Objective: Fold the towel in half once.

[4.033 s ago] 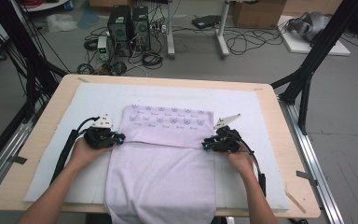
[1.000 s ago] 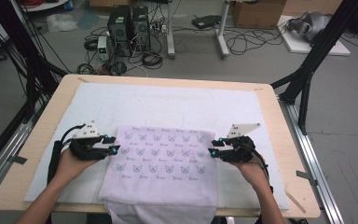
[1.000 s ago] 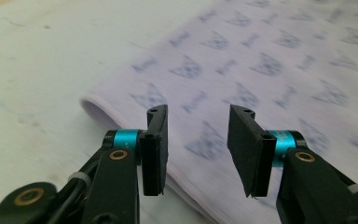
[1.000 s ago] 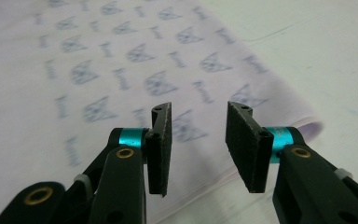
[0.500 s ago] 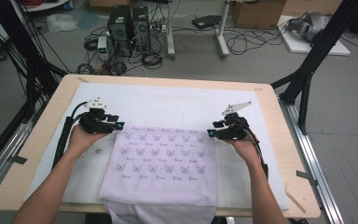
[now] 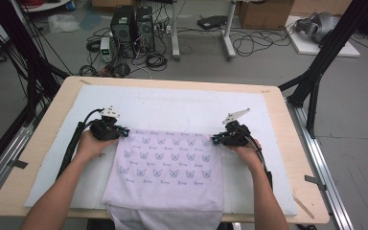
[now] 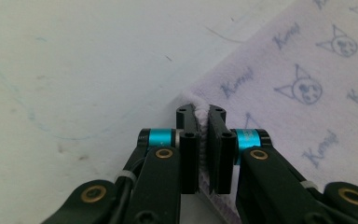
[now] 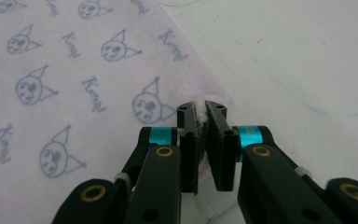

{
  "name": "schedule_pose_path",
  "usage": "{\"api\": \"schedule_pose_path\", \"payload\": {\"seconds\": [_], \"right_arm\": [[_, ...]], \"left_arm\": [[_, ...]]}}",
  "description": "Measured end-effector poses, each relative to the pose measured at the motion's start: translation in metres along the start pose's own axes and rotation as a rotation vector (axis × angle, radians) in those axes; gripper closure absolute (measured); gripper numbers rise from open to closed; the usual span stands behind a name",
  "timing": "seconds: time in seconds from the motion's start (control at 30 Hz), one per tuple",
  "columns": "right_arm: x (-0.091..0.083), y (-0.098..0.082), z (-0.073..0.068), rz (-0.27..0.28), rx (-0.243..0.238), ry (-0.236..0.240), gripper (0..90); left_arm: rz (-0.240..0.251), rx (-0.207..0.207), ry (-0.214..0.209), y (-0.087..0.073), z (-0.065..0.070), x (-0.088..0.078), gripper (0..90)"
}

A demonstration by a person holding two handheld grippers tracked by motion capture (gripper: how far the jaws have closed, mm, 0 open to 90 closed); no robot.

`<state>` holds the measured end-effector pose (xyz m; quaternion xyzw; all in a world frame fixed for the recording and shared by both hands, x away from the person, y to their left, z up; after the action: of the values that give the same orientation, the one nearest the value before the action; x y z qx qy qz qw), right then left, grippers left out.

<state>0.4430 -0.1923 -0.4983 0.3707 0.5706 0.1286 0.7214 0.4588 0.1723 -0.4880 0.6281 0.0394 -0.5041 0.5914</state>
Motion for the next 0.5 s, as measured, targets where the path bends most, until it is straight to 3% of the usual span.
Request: {"api": "schedule_pose_path", "payload": {"seconds": [0.17,0.3,0.5], "right_arm": [[-0.013,0.019,0.017,-0.005,-0.010,-0.074,86.0],[-0.035,0.049,0.039,0.017,-0.027,-0.155,86.3],[-0.071,0.094,0.068,0.050,-0.049,-0.232,86.2]], "left_arm": [[0.057,-0.010,0.048,0.027,-0.009,-0.015,85.5],[0.122,0.010,0.081,0.070,-0.011,-0.034,85.6],[0.217,0.054,0.117,0.131,-0.009,-0.069,85.6]]}}
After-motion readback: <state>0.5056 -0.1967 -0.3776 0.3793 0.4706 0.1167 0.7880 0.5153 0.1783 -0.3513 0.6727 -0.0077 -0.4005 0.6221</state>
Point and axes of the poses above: each handheld gripper's, and its own axes: x roughly forward along the jaws, y roughly out of its top, z roughly to its right, the point moved 9 cm from there along x, roughly forward along the jaws, and after that the axes turned 14 degrees about -x, right-handed, at the moved point
